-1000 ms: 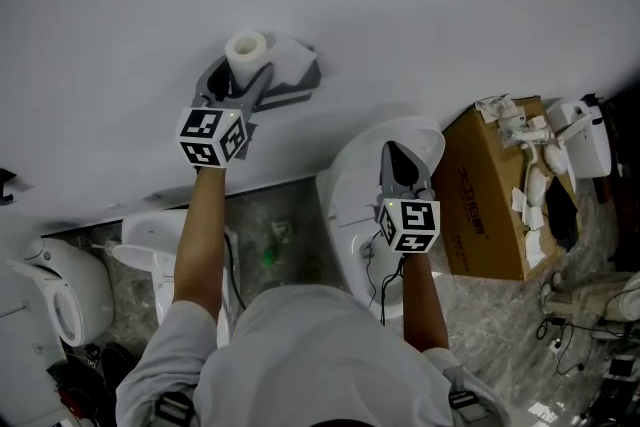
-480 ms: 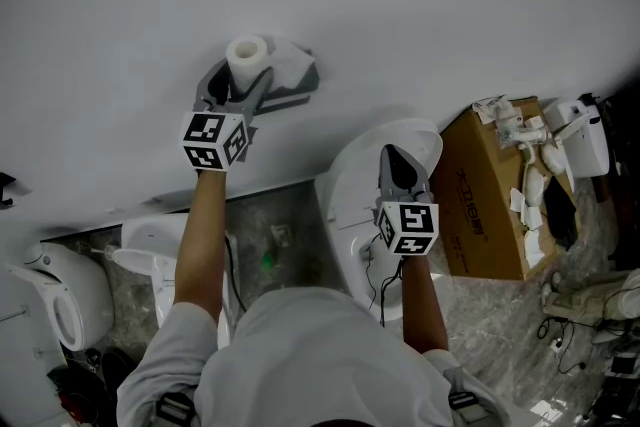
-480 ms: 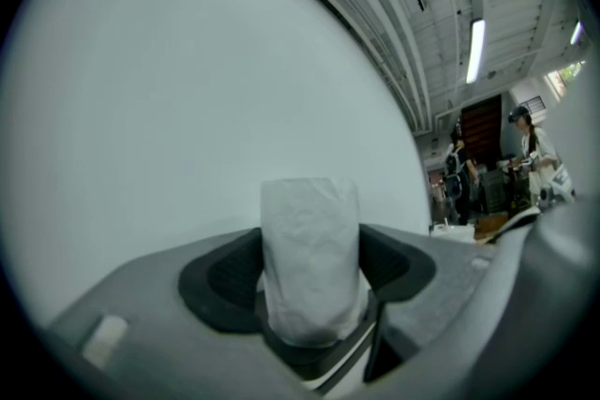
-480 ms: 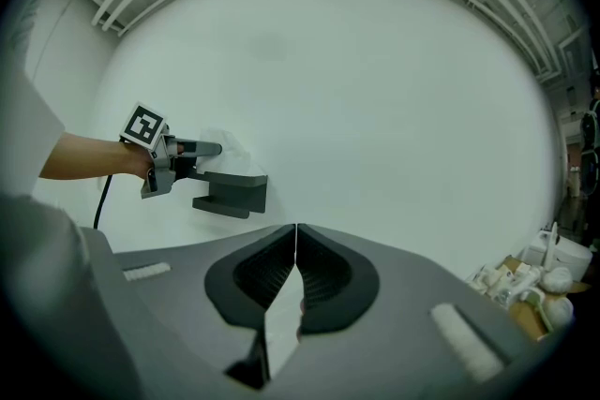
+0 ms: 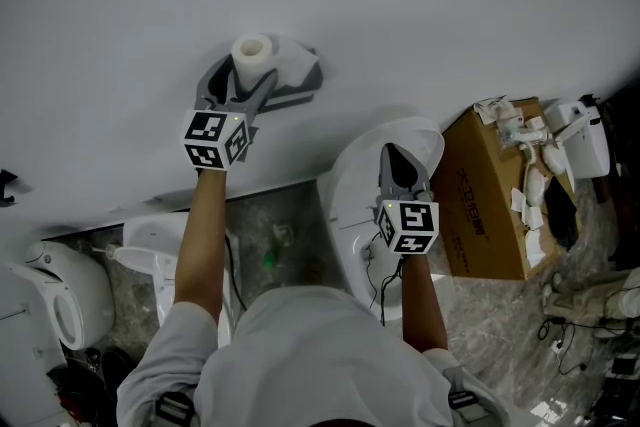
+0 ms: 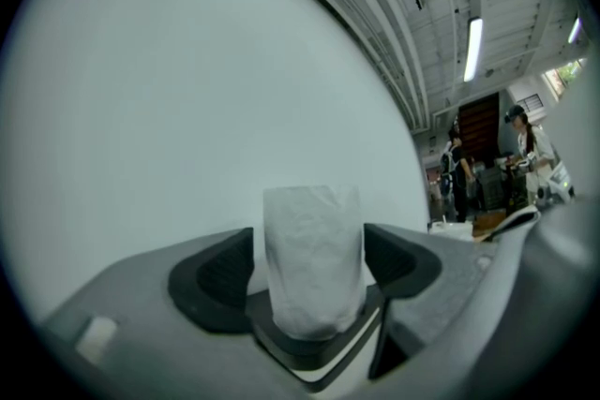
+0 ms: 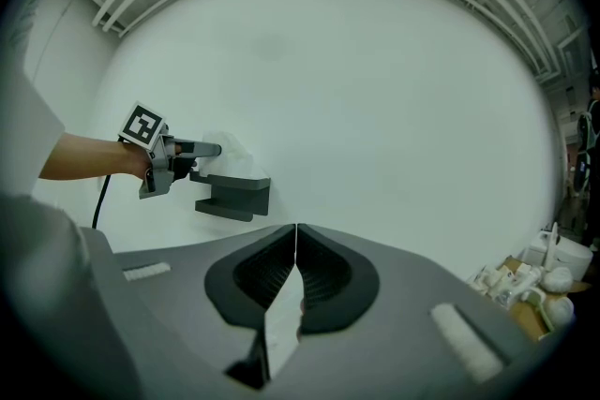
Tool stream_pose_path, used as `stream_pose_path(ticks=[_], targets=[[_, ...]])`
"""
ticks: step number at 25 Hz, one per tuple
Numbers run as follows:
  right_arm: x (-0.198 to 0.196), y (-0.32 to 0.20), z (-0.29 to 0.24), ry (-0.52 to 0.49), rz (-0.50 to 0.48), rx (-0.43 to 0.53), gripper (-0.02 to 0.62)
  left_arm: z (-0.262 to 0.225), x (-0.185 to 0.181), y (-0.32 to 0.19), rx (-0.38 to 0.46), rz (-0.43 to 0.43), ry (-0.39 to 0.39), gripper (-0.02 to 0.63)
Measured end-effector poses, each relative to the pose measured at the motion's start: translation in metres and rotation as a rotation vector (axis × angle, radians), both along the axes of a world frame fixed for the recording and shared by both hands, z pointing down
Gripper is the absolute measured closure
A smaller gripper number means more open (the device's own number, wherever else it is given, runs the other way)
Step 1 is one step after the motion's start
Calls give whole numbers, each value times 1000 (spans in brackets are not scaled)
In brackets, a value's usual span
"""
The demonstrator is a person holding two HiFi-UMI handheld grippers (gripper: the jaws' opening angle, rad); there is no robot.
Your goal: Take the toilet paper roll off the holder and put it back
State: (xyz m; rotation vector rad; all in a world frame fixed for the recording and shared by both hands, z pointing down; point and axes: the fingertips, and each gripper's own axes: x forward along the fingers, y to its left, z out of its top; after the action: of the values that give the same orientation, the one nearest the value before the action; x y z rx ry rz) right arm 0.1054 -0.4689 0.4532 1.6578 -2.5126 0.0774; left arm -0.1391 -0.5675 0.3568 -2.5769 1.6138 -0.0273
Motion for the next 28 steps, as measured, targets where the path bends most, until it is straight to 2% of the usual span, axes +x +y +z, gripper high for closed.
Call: stream_pose_path(ticks=[10, 18, 28], targets=[[-16, 14, -10, -11, -6, 19, 591, -19, -18, 40, 48, -19, 20, 252], [-35, 36, -16, -19, -23, 33, 591, -24, -41, 94, 69, -57, 47, 357], [-63, 64, -21, -30, -58, 45, 591, -13, -70, 167, 59, -114, 40, 486]])
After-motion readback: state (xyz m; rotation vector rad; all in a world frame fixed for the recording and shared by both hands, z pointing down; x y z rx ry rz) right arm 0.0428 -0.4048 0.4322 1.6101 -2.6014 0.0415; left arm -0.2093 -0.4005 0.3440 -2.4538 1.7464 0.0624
